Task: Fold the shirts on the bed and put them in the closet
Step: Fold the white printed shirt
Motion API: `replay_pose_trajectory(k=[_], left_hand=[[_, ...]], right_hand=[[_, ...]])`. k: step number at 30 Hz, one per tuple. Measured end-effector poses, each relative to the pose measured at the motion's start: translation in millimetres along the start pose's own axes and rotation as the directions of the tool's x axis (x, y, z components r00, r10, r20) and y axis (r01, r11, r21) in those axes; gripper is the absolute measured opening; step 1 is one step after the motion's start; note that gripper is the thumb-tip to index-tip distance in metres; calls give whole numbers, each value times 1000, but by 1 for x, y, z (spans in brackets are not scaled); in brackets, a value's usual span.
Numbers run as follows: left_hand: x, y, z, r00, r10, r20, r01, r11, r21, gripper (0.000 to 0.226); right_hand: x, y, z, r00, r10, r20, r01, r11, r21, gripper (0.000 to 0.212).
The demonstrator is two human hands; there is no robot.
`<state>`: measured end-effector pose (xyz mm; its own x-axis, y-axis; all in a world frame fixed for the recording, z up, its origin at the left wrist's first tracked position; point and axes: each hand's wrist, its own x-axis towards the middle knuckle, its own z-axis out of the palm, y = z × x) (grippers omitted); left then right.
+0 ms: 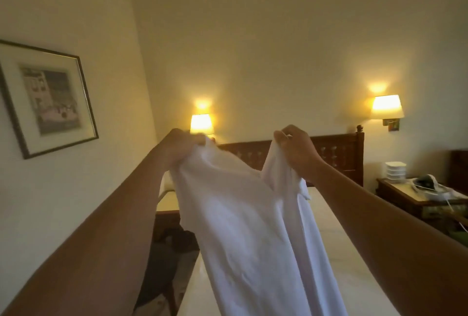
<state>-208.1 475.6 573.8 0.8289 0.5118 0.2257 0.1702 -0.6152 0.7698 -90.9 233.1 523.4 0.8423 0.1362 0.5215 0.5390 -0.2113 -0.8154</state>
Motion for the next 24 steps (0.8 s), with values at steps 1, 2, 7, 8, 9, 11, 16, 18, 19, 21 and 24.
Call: replay_pose_trajectory(k=[1,2,7,8,9,11,16,18,19,21,24], left_hand=[[3,-6,4,997,-12,-79,33,961,275,39],[2,-10,10,989,2,-150,69,879,472,45],[-24,9,61,949,200,243,-136,957,-256,49],[-30,14,68,904,252,345,-87,899,-428,43],[-31,17,76,858,291,422,-35,854,-518,37],[-27,20,84,806,320,498,-10,849,-528,36],[-9,12,89,903,302,307,-192,921,-340,42],[-2,5,87,908,314,277,-231,927,-295,26],[0,0,87,915,303,266,-227,932,-282,24],[3,-8,84,933,276,232,-211,939,-271,40],[7,-19,82,947,260,191,-220,953,-208,36]], right_hand=[[1,-5,-1,998,-57,37,58,998,-14,21],[1,-12,-1,991,-105,78,107,994,-18,20],[2,-39,6,950,-244,196,246,969,13,16],[2,-43,8,945,-257,202,257,966,29,16],[2,-44,10,943,-264,201,262,964,37,16],[2,-40,11,947,-260,187,259,965,33,18],[-3,1,-1,950,-135,283,181,973,-142,30],[-4,23,-6,887,29,461,153,923,-353,30],[-6,33,-6,845,121,521,169,864,-475,23],[-10,46,-5,822,242,516,162,769,-618,14],[-12,56,-5,896,234,379,30,818,-575,13]])
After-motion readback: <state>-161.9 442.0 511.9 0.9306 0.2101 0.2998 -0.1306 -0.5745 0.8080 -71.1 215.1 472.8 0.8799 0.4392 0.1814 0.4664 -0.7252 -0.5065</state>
